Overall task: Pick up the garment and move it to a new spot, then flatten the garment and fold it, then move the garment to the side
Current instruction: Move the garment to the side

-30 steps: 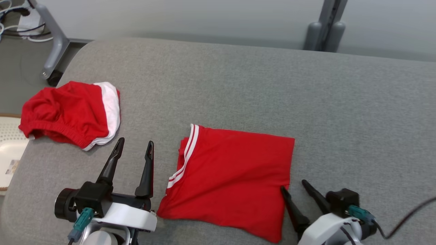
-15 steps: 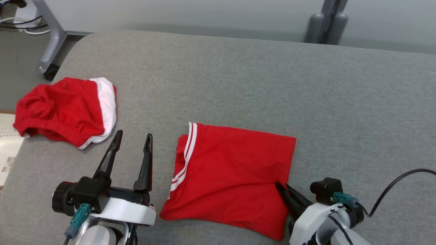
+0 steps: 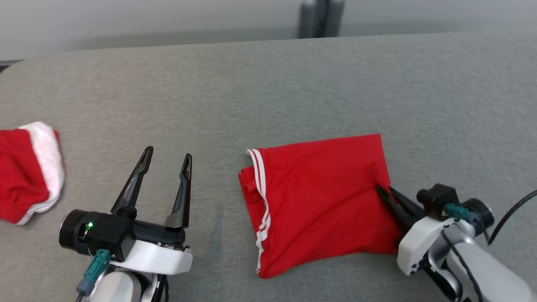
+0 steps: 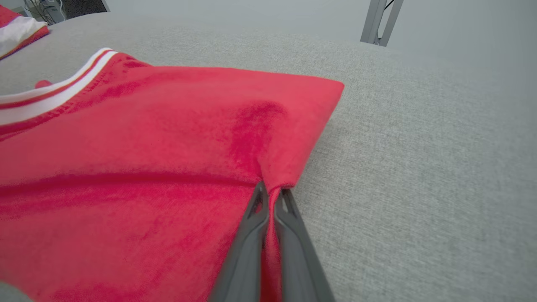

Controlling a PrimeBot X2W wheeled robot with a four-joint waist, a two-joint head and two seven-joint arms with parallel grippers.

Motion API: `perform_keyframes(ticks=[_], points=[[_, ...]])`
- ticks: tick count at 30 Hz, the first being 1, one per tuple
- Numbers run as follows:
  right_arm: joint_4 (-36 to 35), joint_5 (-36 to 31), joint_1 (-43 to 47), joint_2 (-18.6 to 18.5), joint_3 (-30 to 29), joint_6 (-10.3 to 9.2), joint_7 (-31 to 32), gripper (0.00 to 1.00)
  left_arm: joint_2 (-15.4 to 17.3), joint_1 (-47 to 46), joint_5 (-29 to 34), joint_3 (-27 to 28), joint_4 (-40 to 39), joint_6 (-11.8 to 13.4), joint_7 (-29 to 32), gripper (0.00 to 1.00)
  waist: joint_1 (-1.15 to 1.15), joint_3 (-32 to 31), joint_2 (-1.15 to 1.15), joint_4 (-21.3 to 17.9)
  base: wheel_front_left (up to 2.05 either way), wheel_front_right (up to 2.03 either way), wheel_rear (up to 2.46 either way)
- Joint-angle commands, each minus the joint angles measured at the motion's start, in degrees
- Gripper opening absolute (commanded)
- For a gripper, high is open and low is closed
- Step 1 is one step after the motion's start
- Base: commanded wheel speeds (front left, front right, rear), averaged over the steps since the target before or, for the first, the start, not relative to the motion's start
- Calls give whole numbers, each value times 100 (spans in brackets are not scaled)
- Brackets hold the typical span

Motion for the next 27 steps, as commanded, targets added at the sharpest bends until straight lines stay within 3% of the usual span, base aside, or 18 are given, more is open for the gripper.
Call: perform_keyframes(ticks=[1,9,16,27], points=[[3,12,-144,-126,52,-9,-51,0,48,-123,25,-1,-40,-44,-25,100,0,225,0,-373,0,0,0],[91,76,-771,-590,405,-9,-169,0,222,-369,196,-161,-155,-162,-24,100,0,627,0,-947,0,0,0],[478,139,-1625,-1379,411,-8,-312,0,472,-920,416,-533,-495,-366,216,100,0,1386,0,-1273,0,0,0],[1316,72,-2361,-1993,-861,-9,-344,0,748,-1434,520,-814,-971,-456,569,100,0,2149,0,-1349,0,0,0]])
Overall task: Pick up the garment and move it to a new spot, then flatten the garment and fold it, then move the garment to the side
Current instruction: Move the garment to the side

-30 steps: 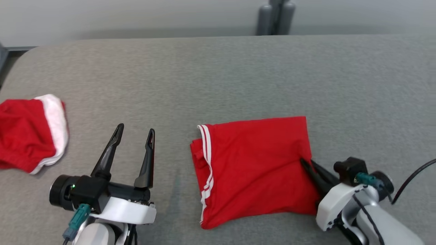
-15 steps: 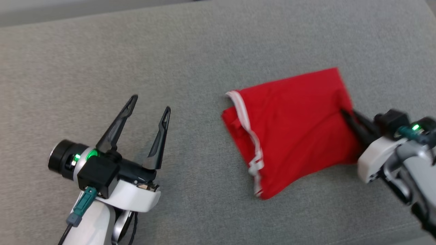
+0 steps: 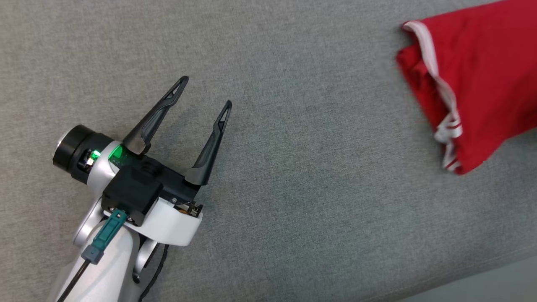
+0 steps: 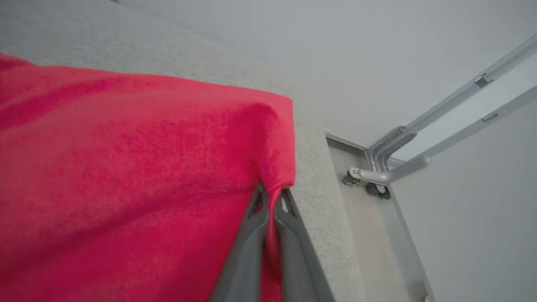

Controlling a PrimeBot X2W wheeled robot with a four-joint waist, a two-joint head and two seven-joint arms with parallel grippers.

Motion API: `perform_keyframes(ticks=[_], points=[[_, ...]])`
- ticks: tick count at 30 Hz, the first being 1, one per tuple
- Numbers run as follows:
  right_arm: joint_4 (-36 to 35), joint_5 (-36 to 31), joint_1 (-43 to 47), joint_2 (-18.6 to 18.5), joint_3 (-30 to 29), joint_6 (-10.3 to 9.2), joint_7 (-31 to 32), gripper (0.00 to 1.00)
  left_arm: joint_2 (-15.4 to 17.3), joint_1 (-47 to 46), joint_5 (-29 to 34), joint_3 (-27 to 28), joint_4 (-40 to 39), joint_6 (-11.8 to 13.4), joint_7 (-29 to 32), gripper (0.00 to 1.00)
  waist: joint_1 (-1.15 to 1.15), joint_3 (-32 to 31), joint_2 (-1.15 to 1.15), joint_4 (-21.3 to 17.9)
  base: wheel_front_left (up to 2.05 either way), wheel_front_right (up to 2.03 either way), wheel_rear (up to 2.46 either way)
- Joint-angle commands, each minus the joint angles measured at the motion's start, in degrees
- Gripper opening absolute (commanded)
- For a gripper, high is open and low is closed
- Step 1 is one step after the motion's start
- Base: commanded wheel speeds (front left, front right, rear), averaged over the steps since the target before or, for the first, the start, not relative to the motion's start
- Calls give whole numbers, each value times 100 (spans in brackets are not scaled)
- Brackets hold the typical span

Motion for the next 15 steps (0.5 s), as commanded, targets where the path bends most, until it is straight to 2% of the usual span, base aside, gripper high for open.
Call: perform_keyframes(ticks=[1,6,12,13,14,15], points=[[88,-57,-146,-121,-250,-4,-37,0,69,-155,32,-8,-114,-30,55,100,0,196,0,-5,0,0,0],[385,-371,-419,-238,-963,-4,-33,0,202,-303,40,-45,-408,-44,226,100,0,483,0,63,0,0,0],[611,-748,-616,-107,-1578,-4,-34,0,284,-365,48,-53,-637,-31,324,100,0,737,0,109,0,0,0],[610,-827,-640,-57,-1659,-4,-33,8,293,-371,51,-54,-660,-20,326,100,0,766,0,106,0,0,0],[633,-888,-665,-25,-1789,-4,-33,36,306,-378,59,-49,-681,-11,347,100,0,802,0,95,0,0,0],[695,-973,-658,21,-1875,-4,-33,72,313,-385,69,-51,-696,3,360,100,0,824,0,83,0,0,0]])
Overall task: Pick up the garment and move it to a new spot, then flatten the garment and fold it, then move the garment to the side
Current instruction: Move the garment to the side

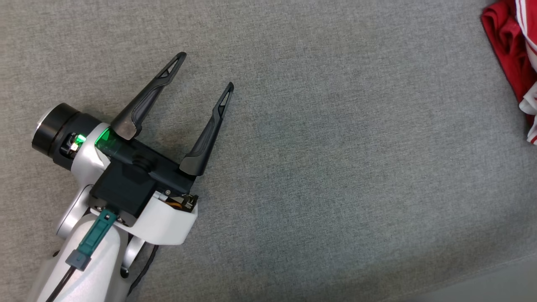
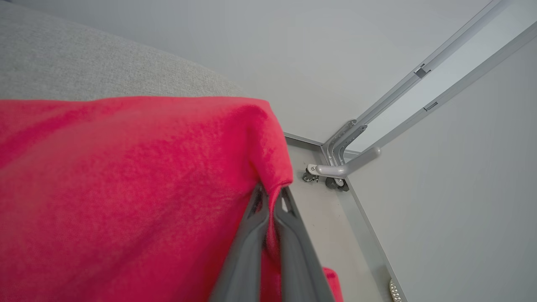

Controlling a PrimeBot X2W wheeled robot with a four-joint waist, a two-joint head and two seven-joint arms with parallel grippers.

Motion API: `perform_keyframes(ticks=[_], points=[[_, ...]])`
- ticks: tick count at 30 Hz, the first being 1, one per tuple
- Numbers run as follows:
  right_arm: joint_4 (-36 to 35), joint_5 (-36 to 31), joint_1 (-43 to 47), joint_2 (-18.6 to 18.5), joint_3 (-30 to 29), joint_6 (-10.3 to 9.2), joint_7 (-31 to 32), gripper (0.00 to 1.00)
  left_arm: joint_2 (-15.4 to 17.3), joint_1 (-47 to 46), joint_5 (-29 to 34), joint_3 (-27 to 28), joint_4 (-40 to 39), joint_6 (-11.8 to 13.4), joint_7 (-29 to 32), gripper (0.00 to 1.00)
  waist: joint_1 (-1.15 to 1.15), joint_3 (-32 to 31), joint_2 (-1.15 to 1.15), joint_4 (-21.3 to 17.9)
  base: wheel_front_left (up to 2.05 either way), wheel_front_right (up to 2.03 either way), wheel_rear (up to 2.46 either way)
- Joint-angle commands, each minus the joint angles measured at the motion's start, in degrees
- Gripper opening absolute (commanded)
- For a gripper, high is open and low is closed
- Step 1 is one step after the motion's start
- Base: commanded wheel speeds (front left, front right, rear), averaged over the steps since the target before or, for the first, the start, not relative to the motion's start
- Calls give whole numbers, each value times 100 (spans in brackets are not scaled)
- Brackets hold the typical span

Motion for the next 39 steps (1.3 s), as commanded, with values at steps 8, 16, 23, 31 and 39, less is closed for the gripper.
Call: perform_keyframes(ticks=[8,16,23,31,39], points=[[-118,-474,384,410,-874,-3,-27,100,-18,-34,-54,-45,143,74,-89,100,0,-169,0,-74,0,0,0],[-935,-703,1325,1081,-1726,-2,-27,100,-114,276,-277,76,538,252,-380,100,0,-822,0,-89,0,0,0],[-2031,-905,2283,1938,-2147,-2,-27,100,-247,772,-566,251,965,485,-572,100,0,-1631,0,27,0,0,0],[-3236,-1068,3328,2728,-1915,-2,-27,100,-416,1294,-946,555,1335,759,-718,100,0,-2348,0,396,0,0,0],[-3985,-1109,4120,3145,-1494,-2,-28,100,-461,1751,-1249,1028,1636,1061,-841,100,0,-2864,0,889,0,0,0]])
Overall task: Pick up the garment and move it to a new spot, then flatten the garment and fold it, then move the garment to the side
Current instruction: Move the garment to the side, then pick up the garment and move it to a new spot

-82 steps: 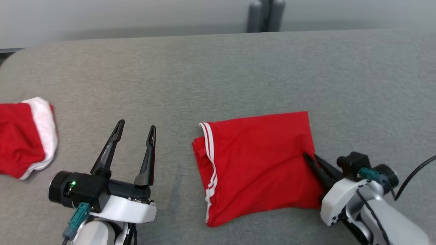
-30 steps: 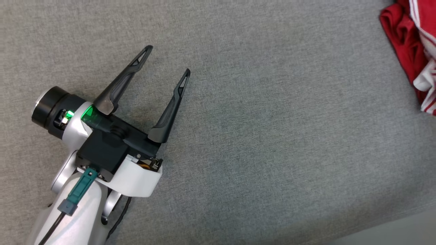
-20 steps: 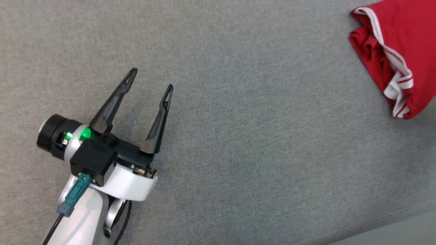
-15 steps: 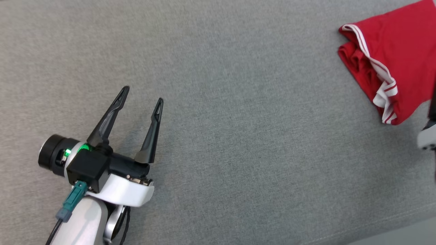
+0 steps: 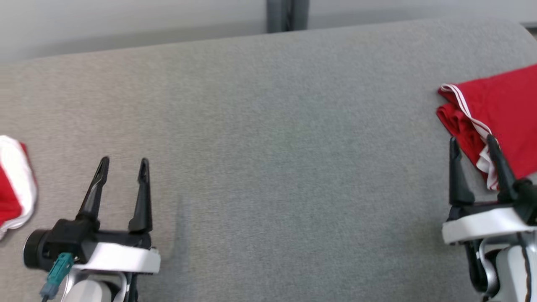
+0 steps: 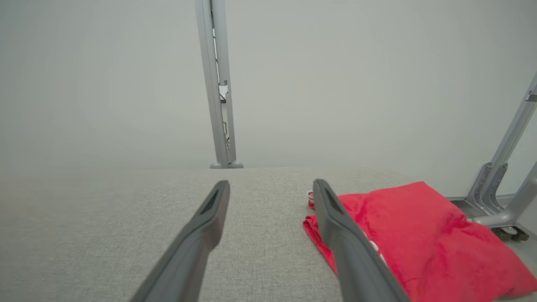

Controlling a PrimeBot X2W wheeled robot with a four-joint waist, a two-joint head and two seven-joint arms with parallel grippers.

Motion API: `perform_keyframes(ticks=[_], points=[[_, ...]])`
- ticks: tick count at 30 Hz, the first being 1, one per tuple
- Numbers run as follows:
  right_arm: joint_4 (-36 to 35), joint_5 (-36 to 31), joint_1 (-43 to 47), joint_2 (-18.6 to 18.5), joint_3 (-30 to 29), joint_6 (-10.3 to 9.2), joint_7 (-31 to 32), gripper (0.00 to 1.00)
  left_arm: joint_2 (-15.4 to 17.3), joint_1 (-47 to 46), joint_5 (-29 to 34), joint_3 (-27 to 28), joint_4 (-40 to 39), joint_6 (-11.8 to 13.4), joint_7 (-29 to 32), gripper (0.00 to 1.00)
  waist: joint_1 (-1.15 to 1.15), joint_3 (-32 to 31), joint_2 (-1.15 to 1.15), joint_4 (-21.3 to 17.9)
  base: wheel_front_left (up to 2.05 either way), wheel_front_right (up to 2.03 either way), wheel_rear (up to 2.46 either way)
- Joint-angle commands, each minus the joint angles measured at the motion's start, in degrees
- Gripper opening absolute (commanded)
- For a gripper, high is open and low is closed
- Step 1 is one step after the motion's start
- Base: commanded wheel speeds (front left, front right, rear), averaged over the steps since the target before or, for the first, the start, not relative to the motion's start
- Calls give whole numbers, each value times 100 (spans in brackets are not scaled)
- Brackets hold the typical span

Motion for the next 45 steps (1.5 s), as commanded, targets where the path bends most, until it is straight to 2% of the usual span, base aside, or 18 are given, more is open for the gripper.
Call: perform_keyframes(ticks=[1,11,23,45], points=[[-94,-26,153,4,29,-1,-28,100,34,111,-49,76,31,40,-32,100,0,-251,0,243,0,0,0],[-691,-62,1047,146,54,-1,147,100,52,703,-210,94,250,13,-30,100,0,-777,0,530,0,0,0],[-1179,7,1858,238,23,-1,470,100,101,1255,-209,-95,209,29,198,100,0,-1336,0,415,0,0,0],[-1451,-56,2139,273,20,-1,654,100,215,1418,-272,-172,98,135,359,100,0,-1464,0,397,0,0,0]])
